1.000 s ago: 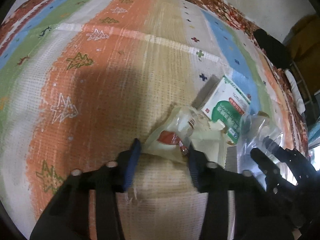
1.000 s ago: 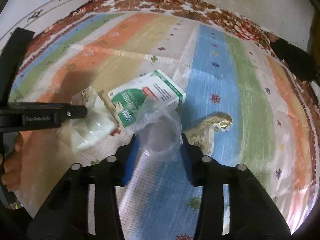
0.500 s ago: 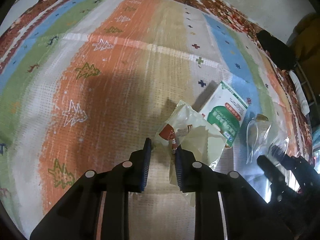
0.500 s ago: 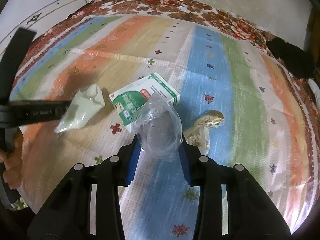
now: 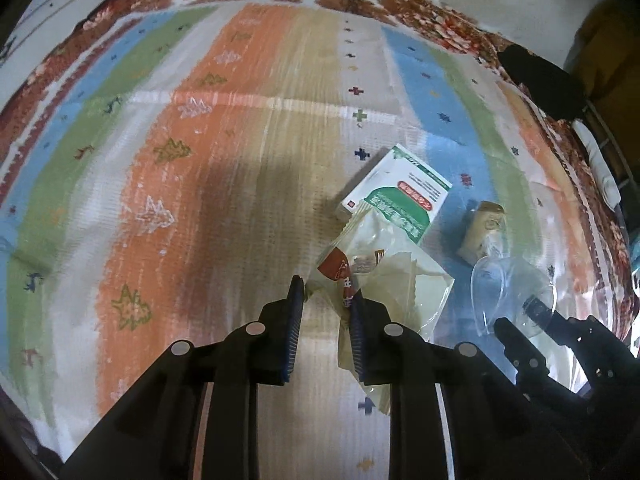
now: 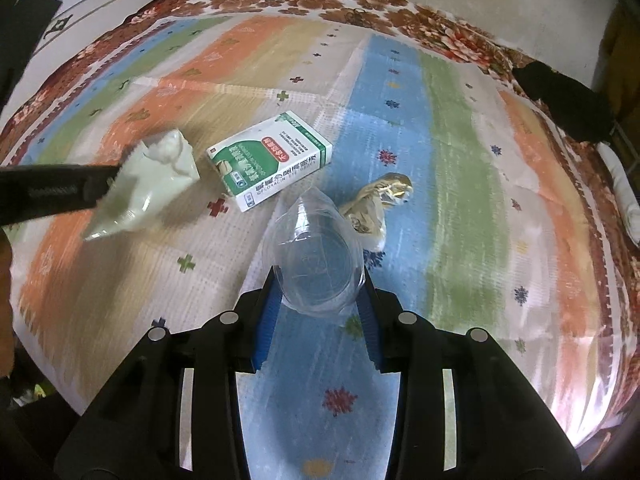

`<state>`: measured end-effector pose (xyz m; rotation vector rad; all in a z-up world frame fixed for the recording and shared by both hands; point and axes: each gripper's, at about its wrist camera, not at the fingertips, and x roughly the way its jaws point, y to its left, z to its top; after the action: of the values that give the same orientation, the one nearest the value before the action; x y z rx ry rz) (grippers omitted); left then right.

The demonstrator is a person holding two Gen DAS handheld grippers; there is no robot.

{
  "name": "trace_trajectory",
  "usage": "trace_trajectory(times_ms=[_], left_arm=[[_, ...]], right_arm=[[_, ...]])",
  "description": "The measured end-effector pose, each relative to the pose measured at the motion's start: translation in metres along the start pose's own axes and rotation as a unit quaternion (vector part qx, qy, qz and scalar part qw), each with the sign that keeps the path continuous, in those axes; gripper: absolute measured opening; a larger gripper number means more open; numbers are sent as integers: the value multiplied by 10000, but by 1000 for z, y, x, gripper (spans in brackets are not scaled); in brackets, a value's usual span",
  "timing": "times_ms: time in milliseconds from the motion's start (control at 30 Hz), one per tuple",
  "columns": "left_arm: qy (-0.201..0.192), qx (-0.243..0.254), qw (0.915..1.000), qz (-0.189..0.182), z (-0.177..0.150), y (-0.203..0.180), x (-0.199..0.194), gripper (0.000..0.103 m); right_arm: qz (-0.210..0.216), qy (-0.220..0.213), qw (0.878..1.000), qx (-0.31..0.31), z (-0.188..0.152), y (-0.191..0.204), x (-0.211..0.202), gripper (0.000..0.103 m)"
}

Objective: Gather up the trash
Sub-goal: 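Lift the cup and wrapper and carry both over the bin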

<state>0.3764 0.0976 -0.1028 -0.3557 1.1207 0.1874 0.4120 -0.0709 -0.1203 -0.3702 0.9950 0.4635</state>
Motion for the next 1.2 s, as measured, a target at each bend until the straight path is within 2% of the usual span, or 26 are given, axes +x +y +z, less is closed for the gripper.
trace_trajectory(times_ms=[167, 367, 667, 1033, 1200], left_arm=[[-27, 178, 9996, 224, -10, 0, -16, 21], [-62, 165, 9996, 198, -25, 3, -33, 21], [-151, 74, 9997, -160, -50, -5, -69, 21], [-313, -64, 9990, -309, -84, -4, -110, 21], [-386, -48, 9980, -492, -101, -8, -130, 21]], right_arm=[[58, 16, 10000, 39, -15, -4, -16, 35], [128, -46, 9999, 26, -28, -6, -39, 35], [343, -203, 9991, 127, -44, -11, -79, 35], [455, -414, 9978, 251, -63, -12, -119, 35], [461, -480, 9977, 109, -77, -3, -137, 35]])
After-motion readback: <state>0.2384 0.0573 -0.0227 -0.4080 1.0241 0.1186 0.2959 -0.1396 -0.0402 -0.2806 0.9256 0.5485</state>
